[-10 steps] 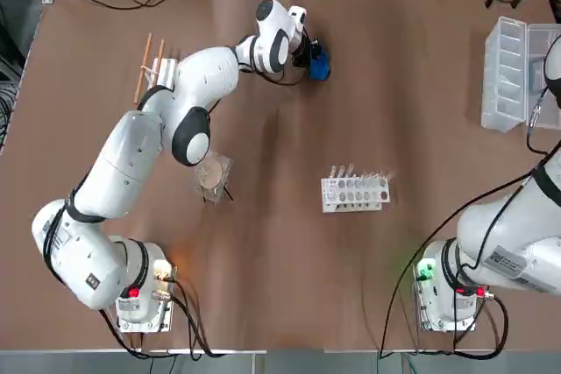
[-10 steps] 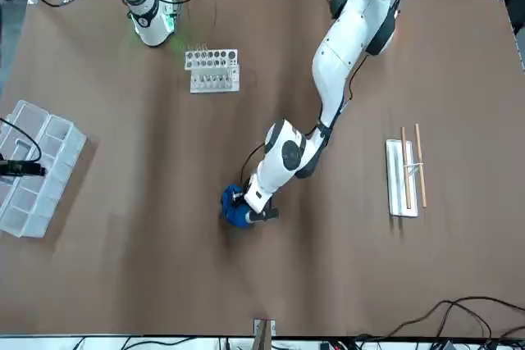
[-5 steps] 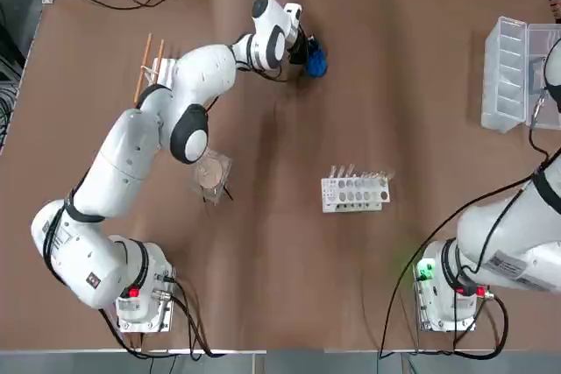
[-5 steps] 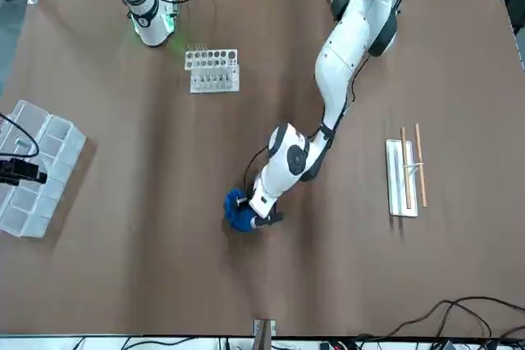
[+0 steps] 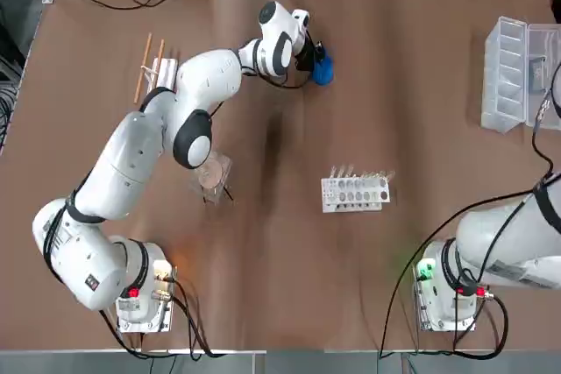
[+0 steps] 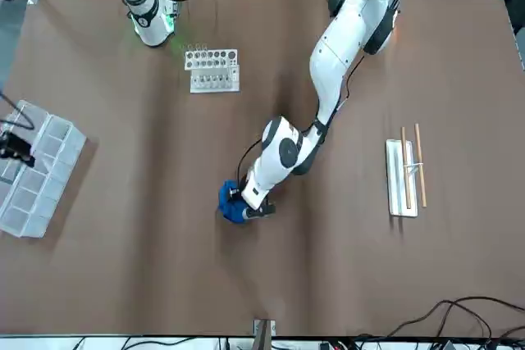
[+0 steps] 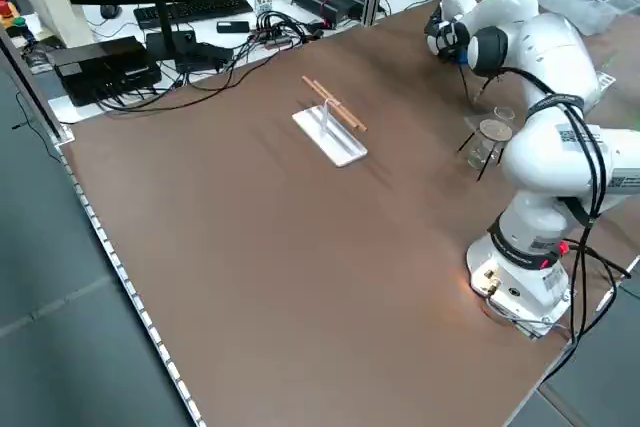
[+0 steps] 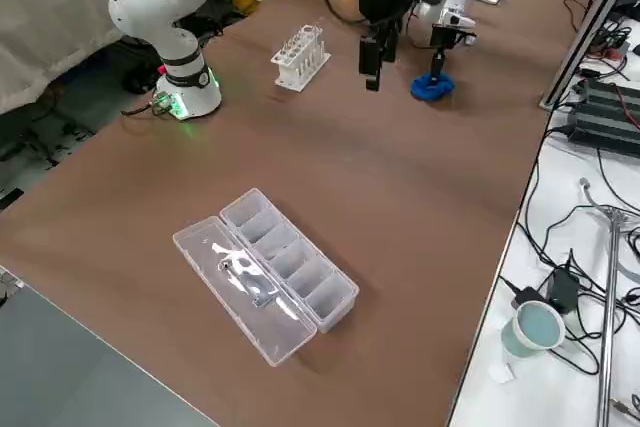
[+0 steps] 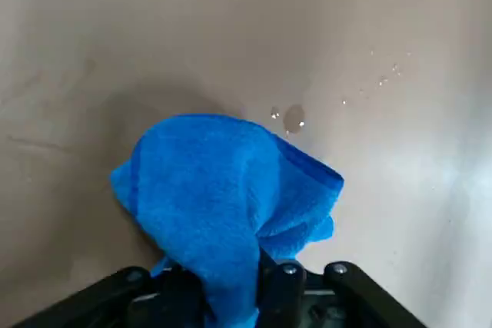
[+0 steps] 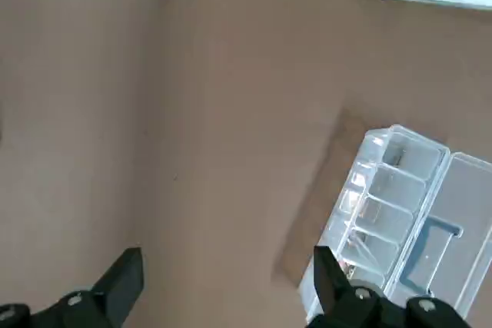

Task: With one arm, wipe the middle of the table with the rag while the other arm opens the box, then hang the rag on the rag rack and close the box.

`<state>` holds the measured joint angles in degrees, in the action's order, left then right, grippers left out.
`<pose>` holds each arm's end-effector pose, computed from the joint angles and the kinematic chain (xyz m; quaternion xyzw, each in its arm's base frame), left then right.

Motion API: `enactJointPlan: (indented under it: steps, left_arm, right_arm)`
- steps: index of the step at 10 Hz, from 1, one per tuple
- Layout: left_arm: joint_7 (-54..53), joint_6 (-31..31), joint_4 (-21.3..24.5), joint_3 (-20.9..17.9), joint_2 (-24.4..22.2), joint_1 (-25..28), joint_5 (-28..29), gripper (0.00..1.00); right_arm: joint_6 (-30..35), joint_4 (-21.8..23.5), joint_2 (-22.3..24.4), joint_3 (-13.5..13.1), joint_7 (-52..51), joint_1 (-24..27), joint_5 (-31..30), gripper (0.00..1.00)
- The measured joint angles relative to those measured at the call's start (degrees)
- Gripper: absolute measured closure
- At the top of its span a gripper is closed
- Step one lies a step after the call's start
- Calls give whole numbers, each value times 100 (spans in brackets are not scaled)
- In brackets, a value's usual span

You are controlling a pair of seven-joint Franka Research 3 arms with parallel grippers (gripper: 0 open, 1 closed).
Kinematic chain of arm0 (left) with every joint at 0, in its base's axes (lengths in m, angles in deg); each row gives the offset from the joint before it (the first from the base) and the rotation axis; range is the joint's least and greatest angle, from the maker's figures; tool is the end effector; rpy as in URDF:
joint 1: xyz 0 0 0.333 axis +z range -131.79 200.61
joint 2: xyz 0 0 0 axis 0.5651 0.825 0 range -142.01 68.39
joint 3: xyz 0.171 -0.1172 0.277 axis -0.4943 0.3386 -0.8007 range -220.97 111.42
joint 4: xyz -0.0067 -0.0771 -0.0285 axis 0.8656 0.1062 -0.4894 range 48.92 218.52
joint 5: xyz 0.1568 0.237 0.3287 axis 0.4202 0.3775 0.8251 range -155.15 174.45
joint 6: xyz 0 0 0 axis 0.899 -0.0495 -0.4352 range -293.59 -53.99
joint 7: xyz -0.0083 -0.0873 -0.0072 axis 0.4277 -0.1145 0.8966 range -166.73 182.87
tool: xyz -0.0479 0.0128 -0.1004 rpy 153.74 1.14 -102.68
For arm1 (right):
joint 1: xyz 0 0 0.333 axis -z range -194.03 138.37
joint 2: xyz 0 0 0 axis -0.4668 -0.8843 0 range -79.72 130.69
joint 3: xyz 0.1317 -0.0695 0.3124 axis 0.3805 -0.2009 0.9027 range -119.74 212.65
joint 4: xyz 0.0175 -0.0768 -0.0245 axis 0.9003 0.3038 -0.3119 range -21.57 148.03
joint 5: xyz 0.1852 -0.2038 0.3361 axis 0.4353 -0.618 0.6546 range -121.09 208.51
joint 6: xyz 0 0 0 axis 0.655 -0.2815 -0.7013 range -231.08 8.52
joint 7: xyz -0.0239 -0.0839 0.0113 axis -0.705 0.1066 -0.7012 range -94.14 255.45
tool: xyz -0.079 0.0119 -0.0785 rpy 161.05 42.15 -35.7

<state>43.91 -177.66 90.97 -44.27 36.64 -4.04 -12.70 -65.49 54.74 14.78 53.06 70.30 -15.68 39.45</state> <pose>0.6479 -0.6097 0.1394 0.9450 0.1112 0.0313 0.3058 0.6698 -0.0795 0.6102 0.9975 0.0445 0.0444 0.0327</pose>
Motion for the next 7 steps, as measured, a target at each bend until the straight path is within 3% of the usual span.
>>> enactJointPlan:
  steps: [2, 4, 7]
  left_arm:
    - [2, 64, -29, -119, 1, 27, 0, 84]
    - [2, 538, -126, -155, -57, 84, 0, 84]
    - [13, 1173, 56, -212, -581, 239, 0, 84]
  right_arm:
    - [-43, 551, 516, 11, 567, -266, -24, 1]
    - [-48, 760, 717, 11, 736, -366, -29, 1]
    - [-55, 1154, 937, -77, 770, -328, 142, 1]
